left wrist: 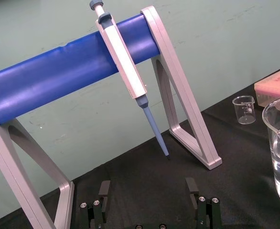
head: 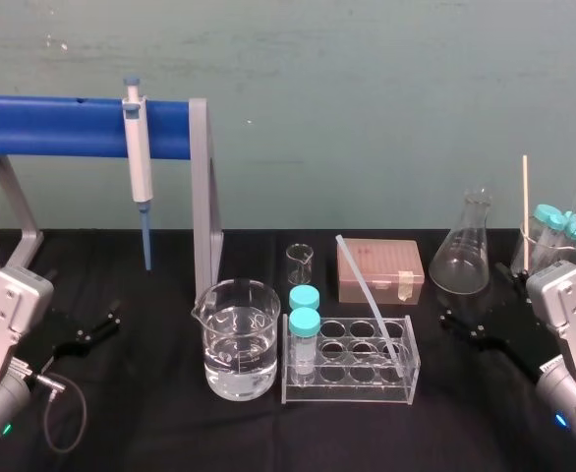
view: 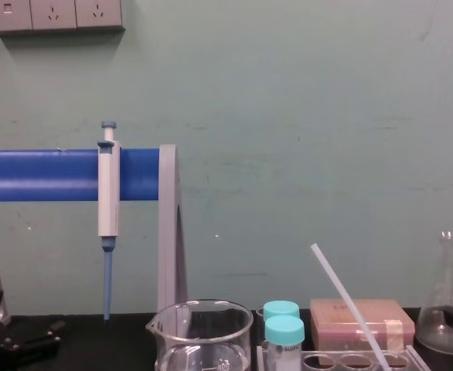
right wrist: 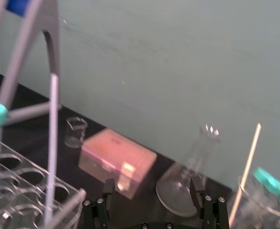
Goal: Pick up the stirring rod with one hand, then place it down.
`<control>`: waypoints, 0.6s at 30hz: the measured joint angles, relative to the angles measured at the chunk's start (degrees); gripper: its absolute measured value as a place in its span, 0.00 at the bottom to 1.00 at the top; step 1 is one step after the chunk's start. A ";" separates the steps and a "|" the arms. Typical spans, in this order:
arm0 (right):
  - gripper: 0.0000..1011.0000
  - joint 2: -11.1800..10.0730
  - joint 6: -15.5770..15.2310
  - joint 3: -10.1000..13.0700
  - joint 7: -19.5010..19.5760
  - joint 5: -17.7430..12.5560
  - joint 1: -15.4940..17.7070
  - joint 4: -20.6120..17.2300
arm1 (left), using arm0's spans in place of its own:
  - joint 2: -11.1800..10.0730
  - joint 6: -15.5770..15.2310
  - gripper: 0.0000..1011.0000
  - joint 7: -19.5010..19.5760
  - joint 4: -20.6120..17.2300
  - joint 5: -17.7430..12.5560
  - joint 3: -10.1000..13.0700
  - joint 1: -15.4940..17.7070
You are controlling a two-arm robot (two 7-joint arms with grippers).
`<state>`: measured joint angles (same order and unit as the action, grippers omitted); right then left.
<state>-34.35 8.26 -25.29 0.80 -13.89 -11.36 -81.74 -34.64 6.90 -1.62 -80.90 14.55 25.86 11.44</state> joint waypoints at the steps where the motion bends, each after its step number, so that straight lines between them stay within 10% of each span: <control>1: 0.99 0.01 0.30 0.05 -0.30 0.12 0.00 -0.22 | 0.00 0.00 0.99 0.00 0.00 0.00 0.00 0.00; 18: 0.99 1.92 5.82 -2.23 -10.93 2.40 -3.91 -0.69 | 0.00 0.00 0.99 0.00 0.00 0.00 0.00 0.00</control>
<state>-32.43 14.09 -27.52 -10.14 -11.49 -15.27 -82.43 -34.65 6.91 -1.62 -80.90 14.55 25.86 11.43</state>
